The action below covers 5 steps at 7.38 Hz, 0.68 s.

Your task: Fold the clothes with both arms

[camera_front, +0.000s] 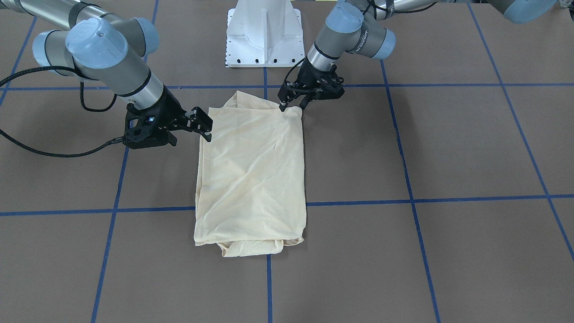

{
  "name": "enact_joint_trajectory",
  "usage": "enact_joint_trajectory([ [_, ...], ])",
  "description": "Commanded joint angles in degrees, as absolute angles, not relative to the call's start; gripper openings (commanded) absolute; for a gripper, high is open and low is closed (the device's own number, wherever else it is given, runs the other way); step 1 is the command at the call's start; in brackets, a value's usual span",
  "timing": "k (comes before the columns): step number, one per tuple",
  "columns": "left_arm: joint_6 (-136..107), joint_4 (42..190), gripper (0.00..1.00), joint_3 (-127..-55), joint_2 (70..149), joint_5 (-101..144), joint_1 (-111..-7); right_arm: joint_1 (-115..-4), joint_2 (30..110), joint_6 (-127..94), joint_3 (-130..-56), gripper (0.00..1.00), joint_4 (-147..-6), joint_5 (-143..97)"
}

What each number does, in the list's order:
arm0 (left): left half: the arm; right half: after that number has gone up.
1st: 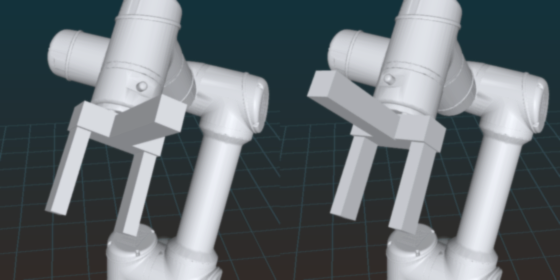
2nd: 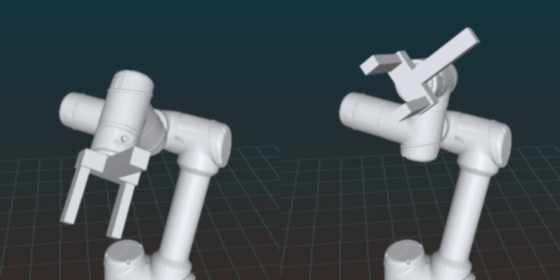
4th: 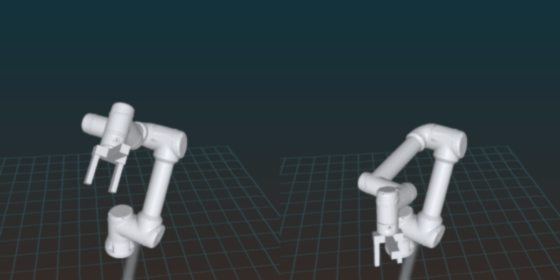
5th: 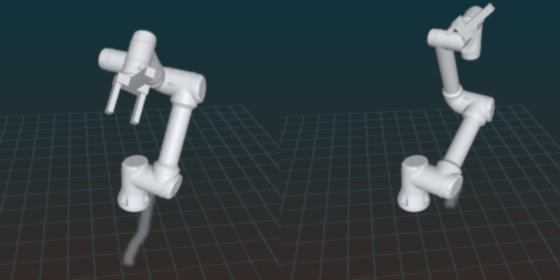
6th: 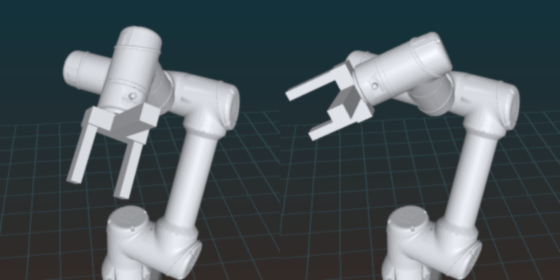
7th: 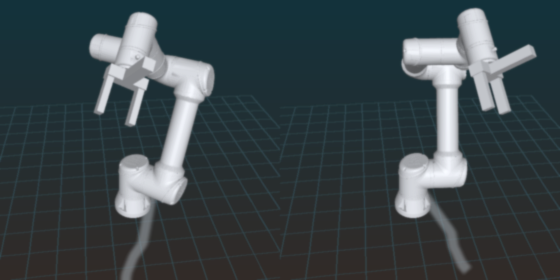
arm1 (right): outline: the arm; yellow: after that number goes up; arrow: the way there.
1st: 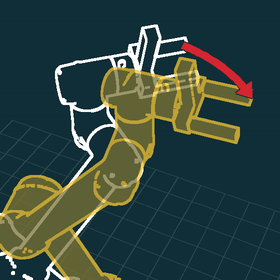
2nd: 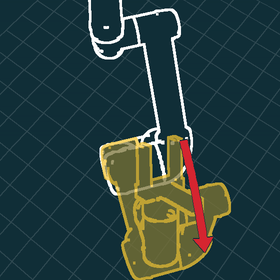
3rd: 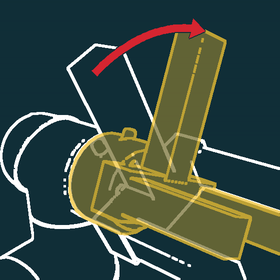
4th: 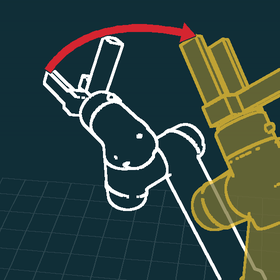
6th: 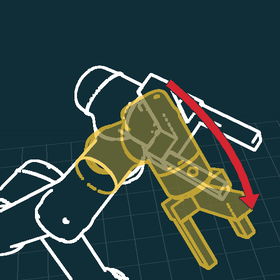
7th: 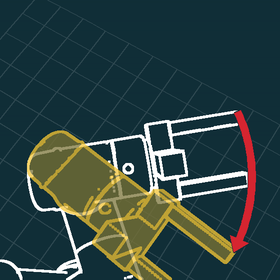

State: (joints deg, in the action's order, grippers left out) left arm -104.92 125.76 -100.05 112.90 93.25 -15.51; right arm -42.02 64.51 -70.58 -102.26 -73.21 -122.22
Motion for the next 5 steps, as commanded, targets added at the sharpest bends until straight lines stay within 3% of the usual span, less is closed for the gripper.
enact_joint_trajectory([
  [1,-104.6,125.7,0.63,-100.0,112.9,93.3,-15.6,-42.0,64.5,-70.6,-102.1,1.00,-73.2,-122.3],
  [4,-104.5,125.7,0.61,-100.0,112.9,93.1,-15.6,-42.0,64.4,-70.6,-102.0,1.00,-73.2,-122.3],
  [5,-104.6,125.6,0.33,-99.9,112.9,93.1,-15.6,-42.0,64.4,-70.5,-102.0,1.00,-73.2,-122.3],
])
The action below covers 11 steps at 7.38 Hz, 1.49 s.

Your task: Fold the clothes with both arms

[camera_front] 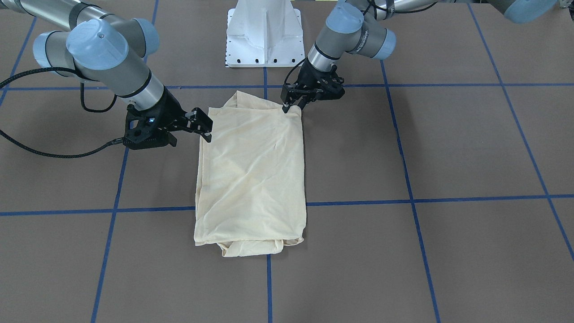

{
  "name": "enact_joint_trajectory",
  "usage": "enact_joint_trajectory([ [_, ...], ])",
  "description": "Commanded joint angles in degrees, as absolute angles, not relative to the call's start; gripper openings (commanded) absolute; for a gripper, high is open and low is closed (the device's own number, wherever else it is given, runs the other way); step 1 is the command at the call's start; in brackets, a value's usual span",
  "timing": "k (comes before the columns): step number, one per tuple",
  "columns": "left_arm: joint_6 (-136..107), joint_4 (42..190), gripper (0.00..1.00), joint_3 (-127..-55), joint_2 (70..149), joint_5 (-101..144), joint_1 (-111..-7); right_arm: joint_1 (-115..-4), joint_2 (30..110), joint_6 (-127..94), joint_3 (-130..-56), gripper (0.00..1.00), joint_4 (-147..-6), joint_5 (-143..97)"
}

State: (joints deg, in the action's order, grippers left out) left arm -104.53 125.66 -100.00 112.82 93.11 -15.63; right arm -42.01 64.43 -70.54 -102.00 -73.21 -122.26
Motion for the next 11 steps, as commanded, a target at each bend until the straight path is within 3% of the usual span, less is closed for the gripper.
enact_joint_trajectory([
  [1,-104.6,125.4,0.03,-99.8,112.9,93.0,-15.6,-42.0,64.5,-70.5,-102.0,1.00,-73.2,-122.2],
  [5,-104.5,124.4,0.00,-100.0,112.9,93.2,-16.2,-41.3,64.5,-74.2,-103.3,1.00,-73.7,-122.3],
  [9,-104.6,124.4,0.00,-100.5,113.5,93.2,-16.6,-28.6,66.4,-92.2,-106.7,1.00,-75.2,-113.8],
  [11,-104.7,124.4,0.00,-100.5,113.5,93.2,-16.6,-21.7,65.5,-96.8,-111.4,1.00,-88.9,-107.3],
])
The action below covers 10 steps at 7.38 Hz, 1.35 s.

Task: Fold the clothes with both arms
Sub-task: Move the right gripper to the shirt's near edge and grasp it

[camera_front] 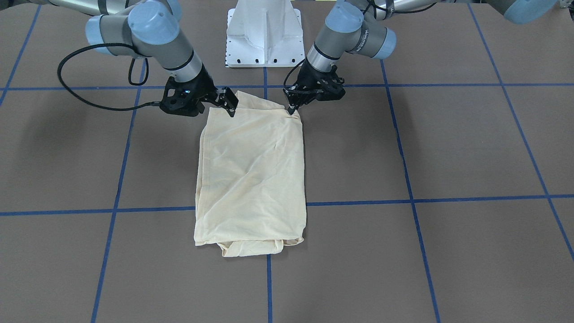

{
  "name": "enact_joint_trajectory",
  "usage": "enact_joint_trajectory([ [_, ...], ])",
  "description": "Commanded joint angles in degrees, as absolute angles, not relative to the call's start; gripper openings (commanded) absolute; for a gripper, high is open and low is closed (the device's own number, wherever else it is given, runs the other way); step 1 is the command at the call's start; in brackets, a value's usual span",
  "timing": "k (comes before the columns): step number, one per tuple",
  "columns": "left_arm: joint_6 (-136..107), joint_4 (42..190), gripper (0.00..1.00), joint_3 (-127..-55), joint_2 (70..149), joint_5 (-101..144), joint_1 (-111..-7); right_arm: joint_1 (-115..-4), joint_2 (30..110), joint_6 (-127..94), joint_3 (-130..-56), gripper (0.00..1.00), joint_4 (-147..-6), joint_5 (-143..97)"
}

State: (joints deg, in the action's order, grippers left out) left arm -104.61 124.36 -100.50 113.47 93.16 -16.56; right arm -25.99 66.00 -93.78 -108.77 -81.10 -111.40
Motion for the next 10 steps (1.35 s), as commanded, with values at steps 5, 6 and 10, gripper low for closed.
enact_joint_trajectory([
  [5,-104.8,124.4,0.00,-100.5,113.6,93.2,-16.5,-17.9,63.4,-96.4,-105.0,1.00,-89.2,-103.9],
  [6,-104.8,124.4,0.00,-100.5,113.6,93.2,-16.5,-17.9,62.0,-96.4,-103.2,1.00,-89.2,-103.5],
  [10,-104.7,124.4,0.00,-100.5,113.5,93.2,-16.5,-17.8,61.8,-96.6,-102.0,1.00,-89.2,-103.4],
])
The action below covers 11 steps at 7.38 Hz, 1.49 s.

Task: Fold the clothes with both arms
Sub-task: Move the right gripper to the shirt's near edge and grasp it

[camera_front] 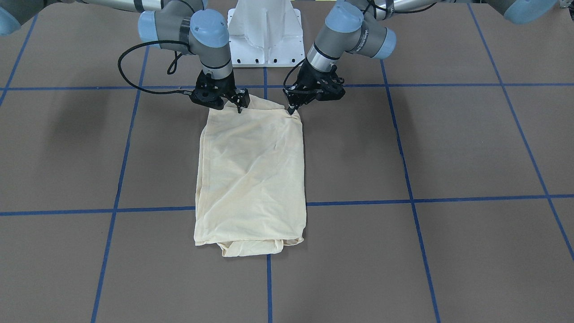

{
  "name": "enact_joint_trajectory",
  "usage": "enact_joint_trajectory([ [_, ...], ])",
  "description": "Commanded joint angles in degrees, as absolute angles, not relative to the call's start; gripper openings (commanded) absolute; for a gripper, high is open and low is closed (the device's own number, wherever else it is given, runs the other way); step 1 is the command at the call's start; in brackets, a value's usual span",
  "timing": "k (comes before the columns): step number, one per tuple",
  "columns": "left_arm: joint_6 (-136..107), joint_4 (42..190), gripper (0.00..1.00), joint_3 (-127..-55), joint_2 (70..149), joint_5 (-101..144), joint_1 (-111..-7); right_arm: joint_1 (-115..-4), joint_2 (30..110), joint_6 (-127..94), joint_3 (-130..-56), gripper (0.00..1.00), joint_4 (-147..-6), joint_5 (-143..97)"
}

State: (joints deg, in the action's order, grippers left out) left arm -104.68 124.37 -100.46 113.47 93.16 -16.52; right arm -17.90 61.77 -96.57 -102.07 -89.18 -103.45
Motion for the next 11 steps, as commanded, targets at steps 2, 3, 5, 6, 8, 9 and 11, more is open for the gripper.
enact_joint_trajectory([
  [2,-104.7,124.4,0.00,-100.5,113.5,93.2,-16.5,-17.7,61.6,-96.8,-102.0,0.75,-89.3,-103.4],
  [3,-104.7,124.4,0.00,-100.5,113.5,93.2,-16.5,-17.7,61.7,-96.7,-102.1,0.38,-89.2,-103.4],
  [5,-104.7,124.4,0.00,-100.5,113.5,93.2,-16.5,-17.7,61.7,-96.6,-102.2,0.00,-89.2,-103.4],
  [6,-104.7,124.4,0.00,-100.5,113.5,93.2,-16.5,-17.8,61.6,-96.1,-102.4,0.00,-89.2,-103.4],
  [8,-104.7,124.4,0.00,-100.5,113.5,93.2,-16.5,-18.5,61.3,-96.0,-102.5,0.00,-89.2,-103.5],
  [9,-104.6,124.4,0.00,-100.4,113.5,93.2,-16.5,-18.7,61.1,-96.0,-102.5,0.00,-89.2,-103.5],
  [11,-104.6,124.4,0.00,-100.5,113.5,93.2,-16.6,-18.9,61.1,-96.0,-102.9,0.00,-89.3,-103.9],
])
